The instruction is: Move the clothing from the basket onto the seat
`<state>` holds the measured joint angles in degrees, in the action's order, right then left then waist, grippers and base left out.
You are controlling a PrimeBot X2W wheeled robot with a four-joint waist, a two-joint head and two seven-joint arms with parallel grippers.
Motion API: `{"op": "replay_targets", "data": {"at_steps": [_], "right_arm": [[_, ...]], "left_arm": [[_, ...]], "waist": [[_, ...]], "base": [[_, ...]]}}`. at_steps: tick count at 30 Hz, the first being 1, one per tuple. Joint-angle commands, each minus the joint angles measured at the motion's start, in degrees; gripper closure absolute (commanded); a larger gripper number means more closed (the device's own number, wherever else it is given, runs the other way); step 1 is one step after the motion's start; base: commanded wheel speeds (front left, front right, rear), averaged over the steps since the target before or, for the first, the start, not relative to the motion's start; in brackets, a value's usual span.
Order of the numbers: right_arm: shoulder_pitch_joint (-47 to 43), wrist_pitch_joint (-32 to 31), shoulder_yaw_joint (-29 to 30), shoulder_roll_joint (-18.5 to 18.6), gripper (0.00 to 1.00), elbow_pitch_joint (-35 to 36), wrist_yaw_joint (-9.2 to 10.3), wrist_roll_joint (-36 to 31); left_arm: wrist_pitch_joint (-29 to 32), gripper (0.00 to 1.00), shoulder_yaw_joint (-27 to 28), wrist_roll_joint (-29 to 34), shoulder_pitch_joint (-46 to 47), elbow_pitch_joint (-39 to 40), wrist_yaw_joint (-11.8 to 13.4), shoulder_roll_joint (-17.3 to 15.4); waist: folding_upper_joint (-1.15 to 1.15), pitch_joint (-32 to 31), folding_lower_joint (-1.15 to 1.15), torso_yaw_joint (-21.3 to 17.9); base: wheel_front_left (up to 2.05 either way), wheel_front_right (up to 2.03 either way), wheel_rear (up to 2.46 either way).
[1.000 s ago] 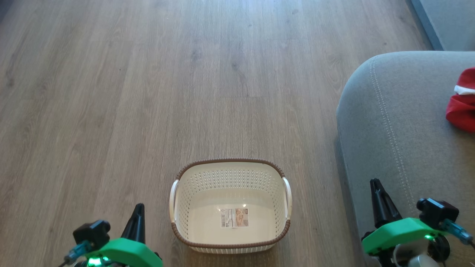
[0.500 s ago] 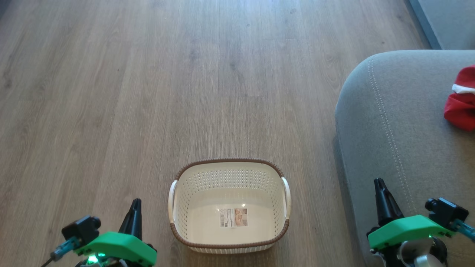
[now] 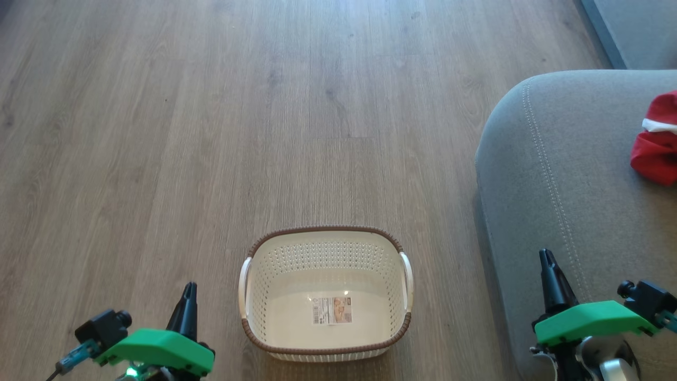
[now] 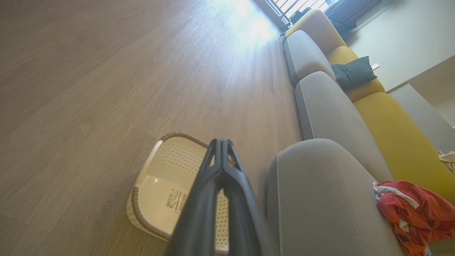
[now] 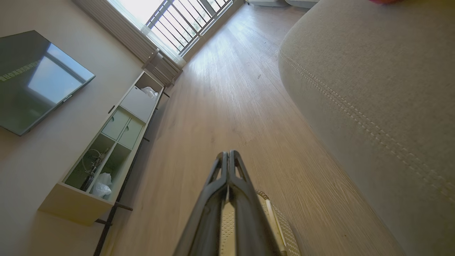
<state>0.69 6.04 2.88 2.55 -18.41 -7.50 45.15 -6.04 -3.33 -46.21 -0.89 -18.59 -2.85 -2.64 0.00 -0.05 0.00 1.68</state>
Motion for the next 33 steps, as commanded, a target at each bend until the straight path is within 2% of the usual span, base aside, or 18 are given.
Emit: {"op": "replay_targets", "data": {"at_steps": [1, 33], "right_arm": [[2.89, -0.34, -0.18, 0.27, 1.00, 2.31, 0.00, 1.80], [4.00, -5.55, 1.46, 0.29, 1.00, 3.19, 0.01, 21.14]], "left_arm": [[0.30, 1.00, 1.66, -1.62, 3.31, 2.20, -0.50, -0.12], [5.53, 1.00, 5.16, -20.58, 4.93, 3.19, -2.27, -0.17]], "waist": [[0.00, 0.00, 0.00, -0.03], [0.00, 0.10, 0.00, -0.73]], "base": [[0.00, 0.00, 0.00], [0.00, 0.00, 0.00]]}}
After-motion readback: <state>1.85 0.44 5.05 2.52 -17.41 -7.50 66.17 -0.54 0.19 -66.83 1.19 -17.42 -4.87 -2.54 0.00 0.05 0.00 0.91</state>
